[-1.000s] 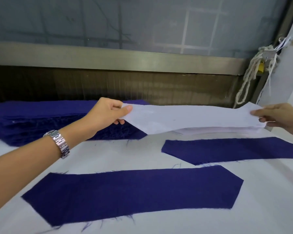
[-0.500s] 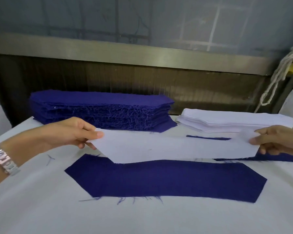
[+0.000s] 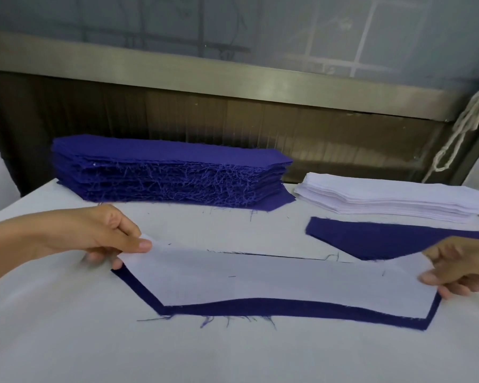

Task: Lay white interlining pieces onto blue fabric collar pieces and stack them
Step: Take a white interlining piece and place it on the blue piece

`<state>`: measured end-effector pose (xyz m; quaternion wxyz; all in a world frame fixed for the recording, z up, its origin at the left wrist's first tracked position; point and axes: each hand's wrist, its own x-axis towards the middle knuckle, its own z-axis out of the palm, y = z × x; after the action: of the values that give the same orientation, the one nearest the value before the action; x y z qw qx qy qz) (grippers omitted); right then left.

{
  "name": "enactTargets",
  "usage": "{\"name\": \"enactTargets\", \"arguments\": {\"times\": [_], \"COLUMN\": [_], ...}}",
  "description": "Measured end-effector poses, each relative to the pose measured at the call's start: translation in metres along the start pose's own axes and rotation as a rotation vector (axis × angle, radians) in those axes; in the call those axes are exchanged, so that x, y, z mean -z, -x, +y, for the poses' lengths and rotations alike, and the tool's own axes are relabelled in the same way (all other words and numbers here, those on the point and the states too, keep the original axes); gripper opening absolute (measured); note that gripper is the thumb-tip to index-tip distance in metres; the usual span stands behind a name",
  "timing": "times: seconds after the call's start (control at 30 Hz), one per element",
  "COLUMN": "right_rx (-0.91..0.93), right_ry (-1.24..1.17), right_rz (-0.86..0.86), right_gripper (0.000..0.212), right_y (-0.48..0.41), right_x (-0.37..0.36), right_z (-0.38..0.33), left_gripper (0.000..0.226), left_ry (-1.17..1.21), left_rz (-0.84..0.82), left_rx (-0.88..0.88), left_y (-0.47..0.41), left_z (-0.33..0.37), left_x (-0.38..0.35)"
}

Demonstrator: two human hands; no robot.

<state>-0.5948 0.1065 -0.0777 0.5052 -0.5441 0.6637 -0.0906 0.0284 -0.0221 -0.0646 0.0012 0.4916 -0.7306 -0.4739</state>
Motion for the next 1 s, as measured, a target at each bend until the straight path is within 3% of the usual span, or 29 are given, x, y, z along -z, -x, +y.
{"name": "enactTargets", "arguments": {"times": [0.4,0.53,0.73,1.0], "right_rx": [-0.082,-0.089,-0.068,-0.017], "right_ry": [0.088,0.131,0.117,0.076], "right_rz": [0.003,0.049,0.034,0.048], "right_gripper": [0.053,0.062,0.041,0.038], "right_y": [-0.007,-0.007,-0.003,0.003], "right_x": [-0.004,-0.005,-0.009,-0.012], "right_z": [0.002,0.006,-0.001,-0.003], "left_gripper": [0.057,0.056,0.057,0.056], "left_ry": [-0.046,-0.035,-0.038,-0.028], "left_rz": [0.077,0.07,0.068,0.08], "left_rx": [0.027,0.019,0.015,0.008], "left_y": [-0.011,-0.011,-0.012,-0.014], "left_z": [-0.004,-0.007,-0.009,-0.011], "left_x": [-0.008,-0.008,-0.006,-0.007]}}
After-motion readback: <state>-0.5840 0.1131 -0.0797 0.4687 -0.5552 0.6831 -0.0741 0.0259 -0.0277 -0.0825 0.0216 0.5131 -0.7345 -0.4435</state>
